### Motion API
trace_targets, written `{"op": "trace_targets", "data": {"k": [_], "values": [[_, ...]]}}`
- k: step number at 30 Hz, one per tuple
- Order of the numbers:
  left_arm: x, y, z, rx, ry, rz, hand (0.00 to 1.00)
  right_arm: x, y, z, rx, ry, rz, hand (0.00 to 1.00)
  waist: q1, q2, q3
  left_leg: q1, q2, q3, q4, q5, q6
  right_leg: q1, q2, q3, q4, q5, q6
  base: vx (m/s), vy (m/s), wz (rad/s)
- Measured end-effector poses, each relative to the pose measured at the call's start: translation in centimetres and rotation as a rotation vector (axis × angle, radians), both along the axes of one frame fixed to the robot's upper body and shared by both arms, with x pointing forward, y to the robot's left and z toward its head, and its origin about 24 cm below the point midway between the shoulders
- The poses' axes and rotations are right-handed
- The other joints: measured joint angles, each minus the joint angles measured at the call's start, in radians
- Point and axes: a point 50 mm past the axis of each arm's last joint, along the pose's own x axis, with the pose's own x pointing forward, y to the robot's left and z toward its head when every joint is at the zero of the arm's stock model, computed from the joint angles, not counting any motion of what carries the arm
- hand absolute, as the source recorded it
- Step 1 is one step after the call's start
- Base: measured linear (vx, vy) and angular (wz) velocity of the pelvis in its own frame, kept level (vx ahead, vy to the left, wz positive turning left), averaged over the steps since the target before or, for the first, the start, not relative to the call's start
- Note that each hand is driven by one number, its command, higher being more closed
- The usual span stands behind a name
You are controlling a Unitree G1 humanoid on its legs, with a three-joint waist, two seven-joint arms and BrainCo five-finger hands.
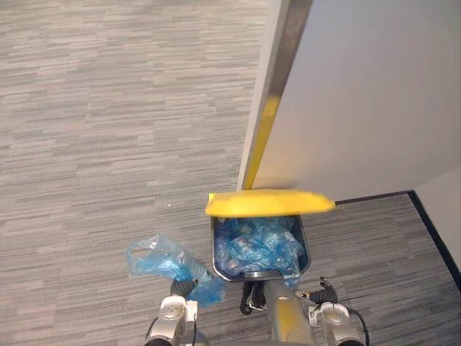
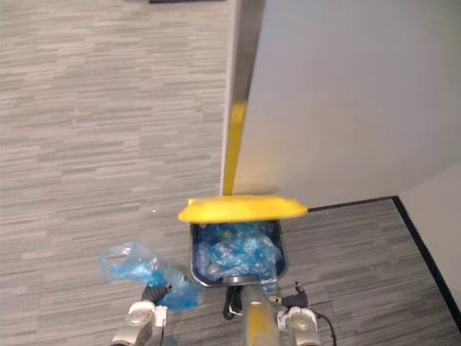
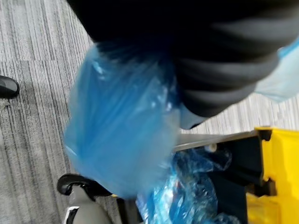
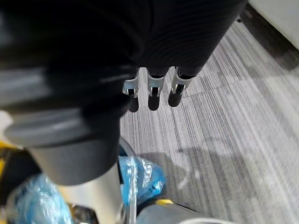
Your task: Gather rubbish on tea table into small bin, then transfer packed bag to large trash can.
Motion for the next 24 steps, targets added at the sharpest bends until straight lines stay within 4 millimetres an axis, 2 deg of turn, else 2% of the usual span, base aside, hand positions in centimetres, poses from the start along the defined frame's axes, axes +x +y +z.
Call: {"op": "trace_targets", "data": {"k": [2, 3, 5, 6, 7, 9, 10, 11, 14, 17, 20, 24], "values": [[0.1, 0.4, 0.2, 0.012, -0.007, -0.001, 1.0, 1.6, 1.4, 0.8, -0.003, -0.046, 0.081, 0.0, 0.002, 0.0, -0.007, -0.008, 0.001, -0.014, -0.011, 0.002, -0.002, -0.01, 0.004, 0.008, -0.006, 0.009, -0.015, 0.01, -0.051, 0.08], [0.2, 0.6, 0.3, 0.017, -0.017, 0.0, 1.0, 3.1, 2.1, 1.9, -0.009, -0.105, 0.126, 0.0, 0.012, 0.0, -0.008, -0.008, 0.003, -0.017, -0.014, 0.002, -0.002, -0.01, 0.009, 0.019, -0.008, 0.012, -0.019, -0.05, -0.057, 0.09], [0.6, 0.9, 0.7, 0.029, -0.044, 0.0, 1.0, 5.4, 2.8, 3.9, -0.037, -0.204, 0.18, 0.0, 0.032, 0.007, -0.023, -0.036, 0.023, -0.02, -0.023, 0.0, -0.001, -0.027, 0.019, 0.013, -0.03, 0.024, -0.001, -0.11, -0.067, 0.17], [0.8, 1.2, 1.0, 0.039, -0.06, -0.003, 1.0, 7.1, 3.0, 5.3, -0.053, -0.269, 0.206, 0.0, 0.031, 0.014, -0.042, -0.083, 0.029, -0.022, -0.029, -0.001, 0.002, -0.047, 0.027, -0.004, -0.075, 0.029, 0.022, -0.15, -0.073, 0.49], [1.5, 1.3, 1.5, 0.053, -0.09, -0.015, 1.0, 9.0, 2.9, 7.1, -0.083, -0.337, 0.231, 0.0, 0.029, 0.012, -0.039, -0.124, 0.029, -0.015, -0.022, 0.008, 0.02, -0.056, 0.049, 0.018, -0.124, 0.04, 0.028, -0.2, -0.087, 0.65], [1.9, 1.1, 2.0, 0.055, -0.125, -0.018, 1.0, 11.0, 2.4, 9.2, -0.121, -0.402, 0.234, 0.0, 0.033, 0.004, -0.036, -0.168, 0.008, -0.012, 0.035, -0.005, 0.023, -0.045, 0.046, 0.031, -0.157, 0.084, 0.015, -0.17, -0.039, 0.43], [1.7, 1.0, 2.1, 0.048, -0.14, -0.018, 1.0, 12.3, 2.3, 10.7, -0.139, -0.45, 0.24, 0.0, 0.045, 0.001, -0.034, -0.164, 0.007, -0.014, 0.05, -0.012, 0.012, -0.037, 0.045, 0.032, -0.157, 0.088, 0.016, -0.19, 0.004, 0.12], [1.5, 0.9, 2.1, 0.043, -0.141, -0.02, 1.0, 13.6, 2.3, 12.3, -0.147, -0.503, 0.239, 0.0, 0.043, -0.001, -0.032, -0.167, 0.006, -0.013, 0.044, -0.016, 0.005, -0.037, 0.041, 0.032, -0.156, 0.096, 0.022, -0.17, 0.014, 0.05], [1.8, 0.6, 2.3, 0.028, -0.158, -0.02, 1.0, 14.9, 1.5, 14.2, -0.163, -0.56, 0.212, 0.0, 0.039, -0.017, -0.021, -0.179, 0.002, -0.015, -0.001, -0.019, 0.01, -0.04, 0.035, 0.032, -0.186, 0.121, 0.023, -0.12, 0.021, 0.34], [1.8, 0.8, 2.8, 0.025, -0.184, -0.016, 1.0, 16.4, 1.4, 16.5, -0.157, -0.617, 0.193, 0.0, 0.047, -0.039, -0.001, -0.183, -0.001, -0.013, -0.029, -0.013, 0.002, -0.034, 0.053, 0.069, -0.245, 0.174, 0.036, -0.1, 0.043, -0.05], [2.3, 0.4, 3.5, 0.014, -0.223, -0.037, 1.0, 17.7, 1.2, 19.1, -0.178, -0.686, 0.19, 0.0, 0.046, -0.04, 0.026, -0.18, -0.002, -0.01, -0.028, -0.005, -0.009, -0.024, 0.063, 0.075, -0.272, 0.199, 0.021, -0.03, 0.056, -0.12], [3.2, -0.7, 4.7, -0.016, -0.291, -0.074, 1.0, 18.4, 1.0, 20.5, -0.158, -0.723, 0.173, 0.0, 0.043, -0.039, 0.029, -0.18, -0.002, 0.012, -0.023, 0.011, -0.037, -0.024, 0.067, 0.086, -0.277, 0.215, -0.001, 0.03, 0.056, -0.09]]}}
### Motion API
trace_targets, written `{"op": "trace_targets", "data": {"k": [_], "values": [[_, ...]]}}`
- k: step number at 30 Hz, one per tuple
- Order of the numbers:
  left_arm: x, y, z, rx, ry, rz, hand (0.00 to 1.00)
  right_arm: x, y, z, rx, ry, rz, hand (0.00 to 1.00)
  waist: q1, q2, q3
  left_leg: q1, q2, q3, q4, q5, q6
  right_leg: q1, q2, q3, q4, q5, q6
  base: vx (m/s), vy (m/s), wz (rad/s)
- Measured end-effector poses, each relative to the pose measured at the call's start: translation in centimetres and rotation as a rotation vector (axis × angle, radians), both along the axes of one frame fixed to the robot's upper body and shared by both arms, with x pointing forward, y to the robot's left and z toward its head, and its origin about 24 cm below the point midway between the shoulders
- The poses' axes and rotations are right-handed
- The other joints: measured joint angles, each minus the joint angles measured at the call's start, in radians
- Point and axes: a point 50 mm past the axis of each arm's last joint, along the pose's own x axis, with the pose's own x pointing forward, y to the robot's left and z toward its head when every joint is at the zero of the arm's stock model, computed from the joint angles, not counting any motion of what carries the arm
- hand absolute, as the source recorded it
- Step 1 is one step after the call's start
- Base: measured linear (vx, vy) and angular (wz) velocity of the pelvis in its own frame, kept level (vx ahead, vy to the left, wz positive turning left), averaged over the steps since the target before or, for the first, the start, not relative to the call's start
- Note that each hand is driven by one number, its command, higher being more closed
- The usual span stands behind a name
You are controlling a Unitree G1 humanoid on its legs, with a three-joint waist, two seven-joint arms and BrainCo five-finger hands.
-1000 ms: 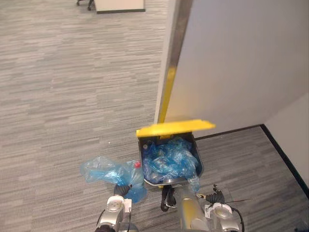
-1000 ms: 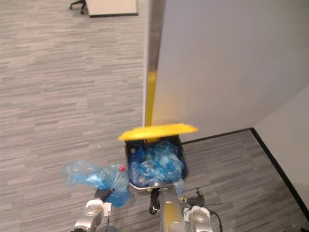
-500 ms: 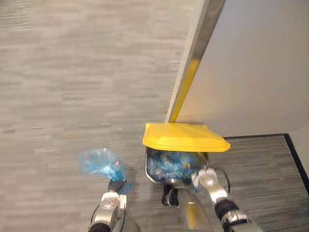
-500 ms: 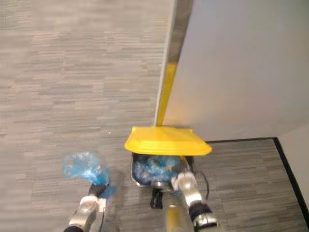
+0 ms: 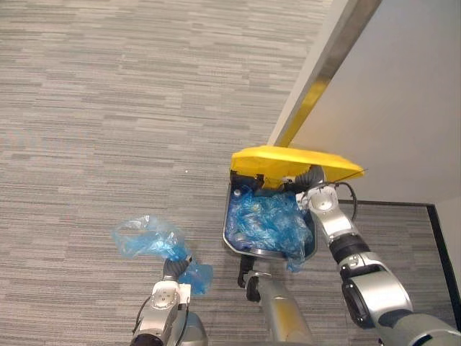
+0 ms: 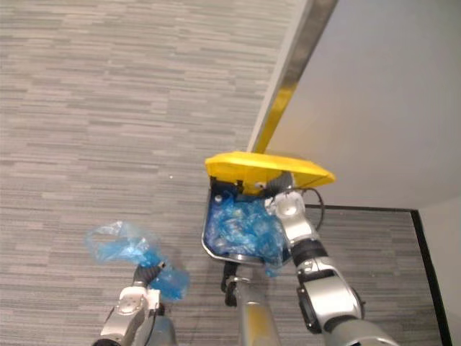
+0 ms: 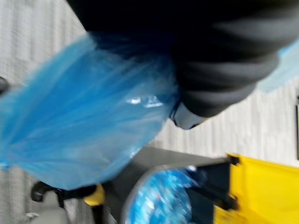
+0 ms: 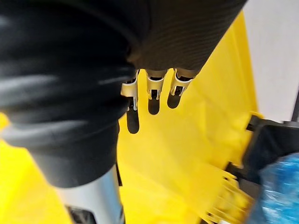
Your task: Gather rubbish on tea table into small bin, then transfer packed bag to large trash can.
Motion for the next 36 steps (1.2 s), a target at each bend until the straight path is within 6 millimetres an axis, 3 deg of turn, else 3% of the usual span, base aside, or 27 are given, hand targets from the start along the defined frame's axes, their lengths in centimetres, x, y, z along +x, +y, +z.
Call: {"op": "trace_targets", "data": {"k": [8, 14, 18, 22, 26, 30, 32, 36], "values": [[3.2, -3.4, 5.4, -0.106, -0.26, -0.12, 1.0, 0.0, -0.3, 0.0, 0.026, -0.003, -0.014, 0.0, -0.013, -0.005, 0.006, -0.001, -0.023, 0.002, 0.001, 0.0, 0.0, 0.006, -0.018, 0.008, -0.007, -0.001, 0.002, 0.02, 0.067, 0.02], [4.2, -7.9, 9.8, -0.222, -0.448, -0.331, 1.0, 0.1, -0.2, 0.3, 0.029, -0.003, 0.003, 0.0, -0.019, -0.008, 0.017, 0.015, -0.025, 0.015, 0.0, 0.0, 0.0, 0.022, -0.017, 0.015, -0.016, 0.006, 0.01, 0.02, 0.043, -0.02], [5.0, -10.4, 11.6, -0.246, -0.511, -0.438, 1.0, 0.6, 0.5, 1.3, 0.001, -0.022, 0.043, 0.0, -0.028, -0.008, 0.022, 0.025, -0.034, 0.039, 0.0, -0.002, 0.001, 0.021, -0.017, 0.036, -0.021, 0.014, 0.015, 0.0, 0.046, -0.15], [6.6, -12.1, 14.3, -0.232, -0.606, -0.5, 1.0, 1.6, 1.1, 3.9, -0.042, -0.082, 0.088, 0.0, -0.042, -0.009, 0.065, 0.023, -0.04, 0.054, 0.001, -0.004, 0.002, 0.021, -0.015, 0.055, -0.048, 0.037, 0.017, -0.03, 0.037, -0.13], [8.2, -13.0, 15.5, -0.167, -0.642, -0.517, 1.0, 2.0, 2.1, 5.9, -0.057, -0.142, 0.124, 0.0, -0.07, -0.008, 0.095, 0.015, -0.04, 0.061, 0.001, -0.004, 0.002, 0.017, -0.009, 0.059, -0.068, 0.056, 0.013, 0.0, 0.012, -0.08], [10.2, -13.2, 16.2, -0.081, -0.644, -0.525, 1.0, 2.4, 2.3, 8.6, -0.065, -0.219, 0.141, 0.0, -0.079, -0.008, 0.117, -0.015, -0.043, 0.084, 0.002, -0.005, 0.002, -0.018, 0.0, 0.081, -0.087, 0.075, 0.012, -0.01, 0.013, -0.17], [10.9, -13.1, 16.0, -0.05, -0.618, -0.523, 1.0, 2.5, 2.7, 10.3, -0.066, -0.265, 0.153, 0.0, -0.088, -0.007, 0.12, -0.039, -0.047, 0.089, 0.008, -0.005, 0.001, -0.051, 0.001, 0.084, -0.086, 0.082, 0.008, 0.04, -0.006, -0.19], [11.9, -13.0, 15.3, -0.001, -0.558, -0.519, 1.0, 2.7, 3.3, 11.1, -0.064, -0.281, 0.173, 0.0, -0.116, -0.006, 0.149, -0.038, -0.044, 0.095, 0.02, -0.008, -0.004, -0.052, 0.002, 0.088, -0.07, 0.079, 0.007, 0.03, 0.004, -0.04]]}}
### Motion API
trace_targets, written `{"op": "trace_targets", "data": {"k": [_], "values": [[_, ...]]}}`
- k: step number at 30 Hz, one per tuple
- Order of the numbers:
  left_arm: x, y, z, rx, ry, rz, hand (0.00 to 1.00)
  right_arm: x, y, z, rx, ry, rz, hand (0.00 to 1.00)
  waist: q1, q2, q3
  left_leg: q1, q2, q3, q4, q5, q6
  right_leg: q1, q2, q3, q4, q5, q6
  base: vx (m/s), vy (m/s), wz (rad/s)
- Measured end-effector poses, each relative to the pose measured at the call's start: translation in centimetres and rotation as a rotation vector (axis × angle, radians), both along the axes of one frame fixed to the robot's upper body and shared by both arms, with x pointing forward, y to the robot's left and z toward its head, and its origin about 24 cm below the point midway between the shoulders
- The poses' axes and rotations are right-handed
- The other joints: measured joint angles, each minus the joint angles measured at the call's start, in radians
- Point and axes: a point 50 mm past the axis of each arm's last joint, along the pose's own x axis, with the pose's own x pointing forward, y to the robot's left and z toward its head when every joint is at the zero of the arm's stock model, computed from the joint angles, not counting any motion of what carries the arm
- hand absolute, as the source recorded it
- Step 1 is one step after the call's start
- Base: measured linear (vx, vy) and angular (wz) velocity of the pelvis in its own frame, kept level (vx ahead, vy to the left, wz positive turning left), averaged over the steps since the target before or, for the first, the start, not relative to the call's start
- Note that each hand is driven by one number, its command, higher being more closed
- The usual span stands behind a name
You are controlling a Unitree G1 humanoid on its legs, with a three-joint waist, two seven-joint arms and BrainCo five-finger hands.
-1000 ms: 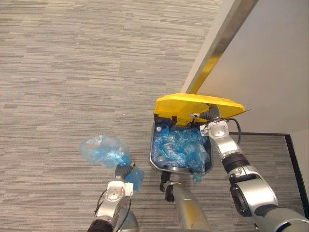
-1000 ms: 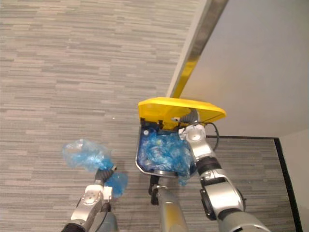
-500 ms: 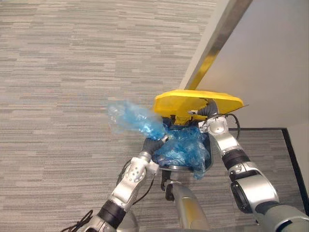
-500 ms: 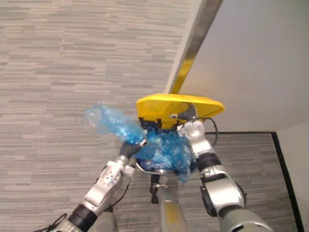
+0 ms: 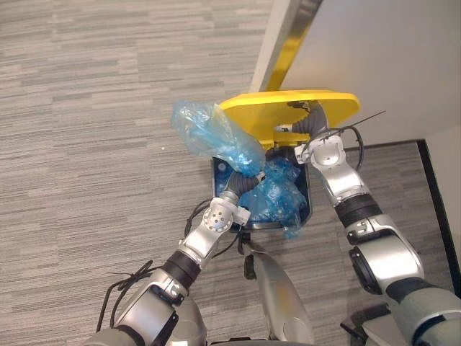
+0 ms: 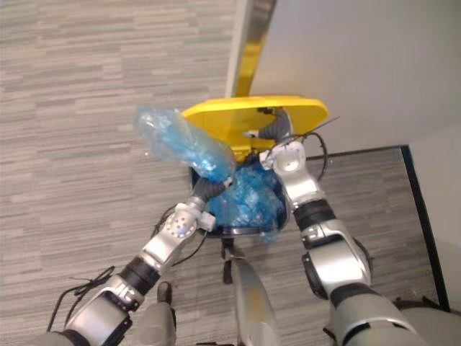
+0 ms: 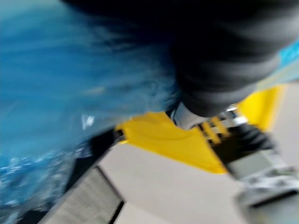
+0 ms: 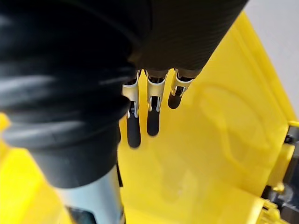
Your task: Gather rubbish on tea table into small bin, then transfer packed bag to large trash can.
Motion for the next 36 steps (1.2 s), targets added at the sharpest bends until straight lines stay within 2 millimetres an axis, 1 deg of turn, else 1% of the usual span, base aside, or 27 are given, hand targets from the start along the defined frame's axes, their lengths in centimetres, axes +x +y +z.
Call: {"op": "trace_targets", "data": {"k": [2, 5, 6, 9, 10, 12, 14, 16, 19, 21, 24, 27, 31, 35, 36], "values": [[0.4, 0.0, -0.2, 0.018, 0.011, 0.006, 1.0, 0.0, 0.1, 0.2, 0.017, -0.005, 0.006, 0.0, -0.003, 0.0, 0.005, -0.006, -0.003, -0.001, 0.006, -0.007, -0.002, -0.007, -0.001, 0.005, 0.004, 0.0, 0.0, -0.02, 0.014, -0.02], [0.8, 0.4, -1.1, 0.078, 0.043, 0.03, 1.0, 0.1, 0.3, 1.5, 0.018, -0.043, 0.009, 0.0, -0.007, 0.0, 0.005, -0.055, -0.008, -0.012, 0.04, -0.024, -0.003, -0.045, -0.008, 0.013, 0.018, -0.002, 0.002, -0.05, -0.014, 0.02], [1.0, 0.9, -2.0, 0.103, 0.075, 0.054, 1.0, 0.1, 0.6, 2.0, 0.013, -0.057, 0.015, 0.0, -0.01, 0.001, 0.005, -0.065, -0.008, -0.013, 0.041, -0.023, -0.005, -0.054, -0.006, 0.012, 0.019, -0.002, 0.002, -0.01, -0.042, 0.02], [1.0, 2.0, -4.1, 0.183, 0.148, 0.118, 1.0, 0.0, 1.1, 2.5, 0.012, -0.082, 0.024, 0.0, -0.011, 0.003, 0.008, -0.071, -0.003, -0.012, 0.046, -0.02, -0.01, -0.068, -0.002, 0.004, 0.033, -0.004, 0.0, 0.02, -0.038, -0.03], [1.1, 2.5, -4.9, 0.216, 0.182, 0.148, 0.0, -0.1, 1.3, 2.7, 0.011, -0.091, 0.034, 0.0, -0.014, 0.006, 0.012, -0.071, -0.001, -0.012, 0.045, -0.02, -0.011, -0.068, -0.001, 0.004, 0.034, -0.004, 0.0, 0.02, -0.032, -0.02], [1.1, 3.8, -6.2, 0.272, 0.233, 0.2, 0.0, -0.2, 1.8, 2.6, 0.005, -0.092, 0.044, 0.0, -0.025, 0.005, 0.016, -0.073, -0.001, -0.012, 0.046, -0.02, -0.012, -0.068, -0.002, 0.004, 0.034, -0.004, 0.0, 0.0, 0.0, 0.0], [1.1, 4.6, -6.9, 0.319, 0.262, 0.241, 0.0, -0.2, 1.9, 2.6, 0.009, -0.094, 0.044, 0.0, -0.027, 0.005, 0.016, -0.075, 0.004, -0.012, 0.045, -0.023, -0.017, -0.071, -0.002, 0.005, 0.034, -0.004, 0.0, 0.0, 0.0, 0.0], [1.3, 5.4, -7.2, 0.376, 0.277, 0.279, 0.0, -0.3, 2.0, 2.9, 0.017, -0.11, 0.044, 0.0, -0.03, 0.005, 0.016, -0.086, 0.007, -0.014, 0.041, -0.022, -0.02, -0.081, -0.001, 0.004, 0.033, -0.007, 0.001, 0.0, -0.042, 0.07], [1.5, 6.1, -7.5, 0.478, 0.285, 0.299, 0.0, -0.7, 2.8, 3.5, 0.036, -0.14, 0.077, 0.0, -0.031, 0.005, 0.016, -0.086, 0.008, -0.013, 0.013, -0.004, -0.034, -0.096, 0.001, -0.003, 0.033, -0.008, 0.0, 0.03, -0.04, 0.0], [1.6, 6.1, -7.4, 0.522, 0.278, 0.297, 0.0, -0.8, 3.0, 3.7, 0.045, -0.149, 0.091, 0.0, -0.035, 0.005, 0.016, -0.085, 0.009, -0.012, 0.011, 0.0, -0.038, -0.103, 0.003, -0.007, 0.037, -0.005, -0.003, 0.05, -0.026, -0.02], [1.5, 5.5, -7.5, 0.573, 0.266, 0.277, 0.0, -0.9, 3.2, 3.6, 0.048, -0.145, 0.101, 0.0, -0.04, 0.005, 0.016, -0.081, 0.009, -0.011, -0.009, 0.009, -0.041, -0.103, 0.003, -0.007, 0.036, -0.005, -0.004, 0.04, -0.018, 0.01], [1.3, 5.0, -7.7, 0.577, 0.27, 0.268, 0.0, -0.9, 3.3, 3.3, 0.041, -0.14, 0.11, 0.0, -0.04, 0.005, 0.016, -0.068, 0.005, -0.011, -0.023, 0.014, -0.04, -0.1, 0.001, -0.007, 0.036, -0.006, -0.004, 0.02, -0.004, 0.01], [1.2, 5.1, -7.8, 0.576, 0.274, 0.27, 0.0, -0.9, 3.3, 3.0, 0.038, -0.129, 0.116, 0.0, -0.04, 0.005, 0.016, -0.065, 0.005, -0.012, -0.031, 0.019, -0.04, -0.094, 0.0, -0.01, 0.035, -0.007, -0.004, 0.01, -0.002, 0.02], [0.8, 5.5, -8.3, 0.521, 0.309, 0.299, 0.0, -1.0, 2.8, 1.3, 0.034, -0.085, 0.108, 0.0, -0.043, 0.005, 0.016, -0.038, 0.007, -0.032, -0.055, 0.035, -0.038, -0.063, -0.009, -0.03, 0.032, -0.019, -0.005, 0.03, 0.0, 0.13], [0.8, 5.5, -8.3, 0.518, 0.307, 0.3, 0.0, -1.1, 2.7, 1.3, 0.034, -0.083, 0.107, 0.0, -0.043, 0.005, 0.016, -0.038, 0.007, -0.034, -0.055, 0.036, -0.037, -0.062, -0.01, -0.031, 0.032, -0.019, -0.006, 0.02, 0.01, 0.16]]}}
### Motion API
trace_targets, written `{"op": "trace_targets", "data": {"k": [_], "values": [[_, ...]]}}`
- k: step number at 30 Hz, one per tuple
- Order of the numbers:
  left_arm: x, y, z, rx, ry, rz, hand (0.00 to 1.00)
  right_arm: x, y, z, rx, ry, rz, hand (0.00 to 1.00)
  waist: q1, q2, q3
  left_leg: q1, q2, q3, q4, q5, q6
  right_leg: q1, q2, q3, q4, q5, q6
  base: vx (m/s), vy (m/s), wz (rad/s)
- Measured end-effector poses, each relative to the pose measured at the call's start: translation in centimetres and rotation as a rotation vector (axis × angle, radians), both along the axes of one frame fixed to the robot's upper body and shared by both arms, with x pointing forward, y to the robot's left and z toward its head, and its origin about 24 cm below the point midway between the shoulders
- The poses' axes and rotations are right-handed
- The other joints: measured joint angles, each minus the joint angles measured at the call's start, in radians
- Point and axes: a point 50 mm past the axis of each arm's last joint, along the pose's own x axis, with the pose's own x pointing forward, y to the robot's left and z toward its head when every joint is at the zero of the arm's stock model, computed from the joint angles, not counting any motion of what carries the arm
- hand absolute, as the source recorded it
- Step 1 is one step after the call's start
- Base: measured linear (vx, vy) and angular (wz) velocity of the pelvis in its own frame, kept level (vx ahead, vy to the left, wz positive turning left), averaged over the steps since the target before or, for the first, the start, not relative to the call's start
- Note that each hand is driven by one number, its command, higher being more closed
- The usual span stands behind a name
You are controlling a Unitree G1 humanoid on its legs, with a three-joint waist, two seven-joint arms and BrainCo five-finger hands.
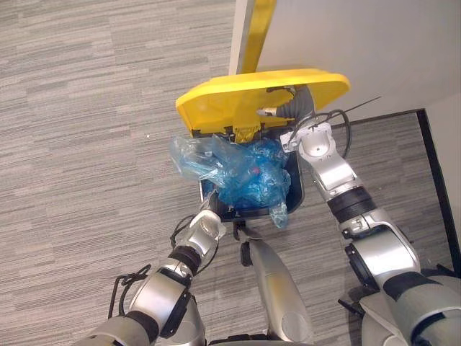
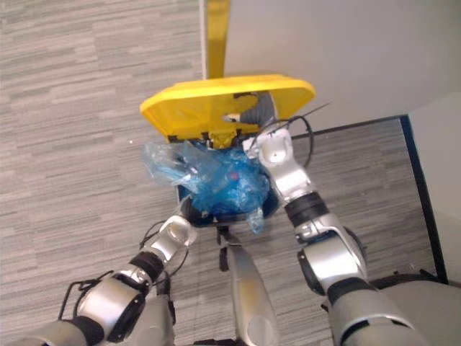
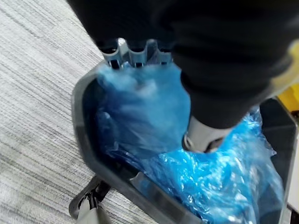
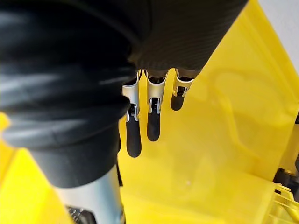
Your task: Gather rubbish on tea table into small bin, then transfer packed bag to large trash can.
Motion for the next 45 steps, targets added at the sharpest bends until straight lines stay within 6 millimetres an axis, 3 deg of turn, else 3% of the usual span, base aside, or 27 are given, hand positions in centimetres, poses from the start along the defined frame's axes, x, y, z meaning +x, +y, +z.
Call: {"op": "trace_targets", "data": {"k": [4, 8, 12, 13, 17, 22, 24, 25, 29, 30, 31, 32, 33, 34, 36, 37, 38, 39, 40, 42, 45], "values": [[-0.4, 0.3, -0.2, -0.03, -0.009, 0.014, 0.0, -0.2, -0.5, -1.7, -0.029, 0.045, -0.006, 0.0, 0.001, 0.002, -0.001, 0.004, -0.002, -0.016, -0.001, 0.004, 0.004, 0.013, -0.01, -0.013, 0.002, -0.008, -0.001, 0.02, 0.019, 0.13], [-1.5, 0.6, -0.3, -0.092, -0.043, 0.025, 0.0, -1.1, -2.2, -4.8, -0.015, 0.116, -0.044, 0.0, 0.016, 0.012, -0.007, 0.008, -0.003, -0.034, 0.0, 0.007, 0.01, 0.027, -0.02, -0.027, 0.008, -0.011, -0.003, 0.04, 0.034, 0.12], [-3.1, 1.3, -0.7, -0.18, -0.063, 0.045, 0.0, -2.6, -4.1, -9.3, -0.024, 0.239, -0.09, 0.0, 0.035, 0.033, -0.028, 0.024, -0.015, -0.039, 0.0, 0.009, 0.015, 0.041, -0.041, -0.034, 0.031, -0.027, 0.008, 0.04, 0.06, 0.13], [-4.3, 1.7, -1.3, -0.224, -0.056, 0.069, 0.0, -3.5, -4.9, -11.6, -0.023, 0.304, -0.119, 0.0, 0.041, 0.057, -0.045, 0.043, -0.016, -0.044, 0.0, 0.008, 0.019, 0.067, -0.048, -0.044, 0.031, -0.035, 0.01, 0.04, 0.054, 0.16], [-7.6, 3.9, -3.5, -0.341, 0.001, 0.183, 0.0, -6.4, -5.3, -16.8, 0.02, 0.468, -0.136, 0.0, 0.052, 0.085, -0.117, 0.079, -0.017, -0.045, 0.0, 0.008, 0.025, 0.118, -0.063, -0.06, 0.034, -0.051, 0.019, 0.04, 0.072, 0.2], [-12.2, 8.0, -7.4, -0.346, 0.155, 0.352, 0.0, -9.3, -5.1, -20.8, 0.064, 0.597, -0.15, 0.0, 0.069, 0.077, -0.145, 0.147, -0.047, -0.045, 0.014, 0.001, 0.056, 0.21, -0.087, -0.054, -0.002, -0.043, 0.052, -0.05, 0.068, 0.03], [-14.1, 9.4, -9.0, -0.334, 0.237, 0.428, 0.0, -10.3, -4.9, -22.0, 0.09, 0.64, -0.158, 0.0, 0.072, 0.063, -0.155, 0.169, -0.074, -0.034, 0.014, 0.003, 0.073, 0.226, -0.101, -0.034, -0.004, -0.034, 0.066, -0.11, 0.101, -0.17], [-16.1, 10.3, -10.5, -0.318, 0.315, 0.486, 0.0, -11.1, -4.7, -23.2, 0.1, 0.684, -0.159, 0.0, 0.075, 0.045, -0.165, 0.189, -0.104, -0.02, 0.004, 0.009, 0.088, 0.227, -0.119, -0.008, 0.0, -0.024, 0.079, -0.13, 0.101, -0.25], [-20.5, 11.1, -13.2, -0.293, 0.489, 0.573, 0.0, -13.6, -4.4, -26.5, 0.102, 0.828, -0.164, 0.0, 0.083, 0.017, -0.164, 0.254, -0.146, 0.026, -0.011, 0.021, 0.109, 0.277, -0.134, 0.036, -0.041, 0.023, 0.1, -0.14, 0.116, -0.33], [-20.6, 11.7, -13.2, -0.289, 0.491, 0.598, 0.0, -15.2, -4.4, -28.0, 0.094, 0.891, -0.173, 0.0, 0.082, -0.01, -0.168, 0.244, -0.166, 0.04, 0.032, 0.019, 0.115, 0.285, -0.148, 0.049, -0.067, 0.024, 0.115, -0.17, 0.117, -0.3], [-20.9, 11.7, -13.5, -0.297, 0.509, 0.602, 0.0, -16.2, -4.5, -29.0, 0.091, 0.937, -0.179, 0.0, 0.082, -0.005, -0.167, 0.246, -0.15, 0.057, 0.035, 0.02, 0.123, 0.306, -0.15, 0.018, -0.086, -0.03, 0.177, -0.15, 0.085, -0.25], [-21.1, 11.5, -13.6, -0.302, 0.518, 0.604, 0.0, -16.8, -4.6, -29.5, 0.09, 0.96, -0.184, 0.0, 0.081, 0.007, -0.172, 0.245, -0.129, 0.072, 0.028, 0.025, 0.13, 0.293, -0.147, 0.004, -0.039, -0.041, 0.163, -0.17, 0.083, -0.34], [-21.4, 11.9, -13.8, -0.3, 0.526, 0.623, 0.0, -18.2, -4.7, -30.7, 0.091, 1.02, -0.193, 0.0, 0.081, 0.007, -0.169, 0.247, -0.119, 0.089, 0.026, 0.028, 0.132, 0.234, -0.155, 0.021, 0.214, -0.084, 0.066, -0.17, 0.062, -0.29], [-21.6, 12.2, -13.9, -0.299, 0.534, 0.638, 0.0, -20.2, -5.1, -32.2, 0.076, 1.097, -0.22, 0.0, 0.072, -0.014, -0.182, 0.247, -0.119, 0.091, 0.029, 0.03, 0.13, 0.228, -0.158, 0.04, 0.407, -0.13, 0.049, -0.13, 0.043, -0.18], [-21.7, 12.2, -13.9, -0.302, 0.533, 0.647, 0.0, -23.4, -5.9, -34.0, 0.125, 1.201, -0.295, 0.0, 0.084, -0.037, -0.2, 0.24, -0.118, 0.097, 0.031, 0.032, 0.125, 0.272, -0.161, 0.056, 0.566, -0.191, 0.04, -0.08, -0.084, -0.19], [-21.7, 12.0, -13.9, -0.313, 0.537, 0.651, 0.0, -24.4, -6.4, -34.7, 0.137, 1.24, -0.335, 0.0, 0.084, -0.046, -0.208, 0.225, -0.118, 0.108, 0.031, 0.036, 0.117, 0.32, -0.156, 0.063, 0.505, -0.237, 0.074, -0.08, -0.143, -0.36], [-21.6, 11.7, -14.0, -0.328, 0.538, 0.654, 0.0, -24.5, -6.6, -34.8, 0.139, 1.253, -0.347, 0.0, 0.083, -0.05, -0.216, 0.217, -0.112, 0.111, 0.026, 0.04, 0.111, 0.33, -0.142, 0.061, 0.461, -0.247, 0.074, -0.04, -0.118, -0.52], [-21.5, 11.2, -14.3, -0.353, 0.561, 0.668, 0.0, -25.1, -7.2, -35.2, 0.155, 1.279, -0.386, 0.0, 0.088, -0.011, -0.236, 0.201, -0.09, 0.135, -0.007, 0.064, 0.101, 0.351, -0.093, 0.055, 0.328, -0.246, 0.072, 0.01, -0.08, -0.62], [-21.8, 10.5, -14.5, -0.379, 0.582, 0.669, 0.0, -25.7, -7.8, -35.5, 0.165, 1.304, -0.425, 0.0, 0.089, 0.007, -0.257, 0.194, -0.077, 0.16, -0.036, 0.084, 0.105, 0.378, -0.066, 0.052, 0.209, -0.249, 0.047, 0.03, -0.066, -0.67], [-21.9, 10.4, -14.7, -0.378, 0.601, 0.665, 0.0, -26.2, -8.5, -35.8, 0.174, 1.334, -0.473, 0.0, 0.087, 0.032, -0.262, 0.197, -0.063, 0.177, -0.066, 0.105, 0.096, 0.401, -0.037, 0.054, 0.113, -0.221, -0.019, -0.03, -0.069, -0.46], [-22.3, 9.7, -15.0, -0.394, 0.63, 0.662, 0.0, -28.3, -9.5, -36.4, 0.189, 1.398, -0.55, 0.0, 0.081, 0.059, -0.293, 0.191, -0.046, 0.18, -0.074, 0.114, 0.101, 0.44, -0.009, 0.055, -0.002, -0.165, -0.028, -0.08, -0.01, -0.11]]}}
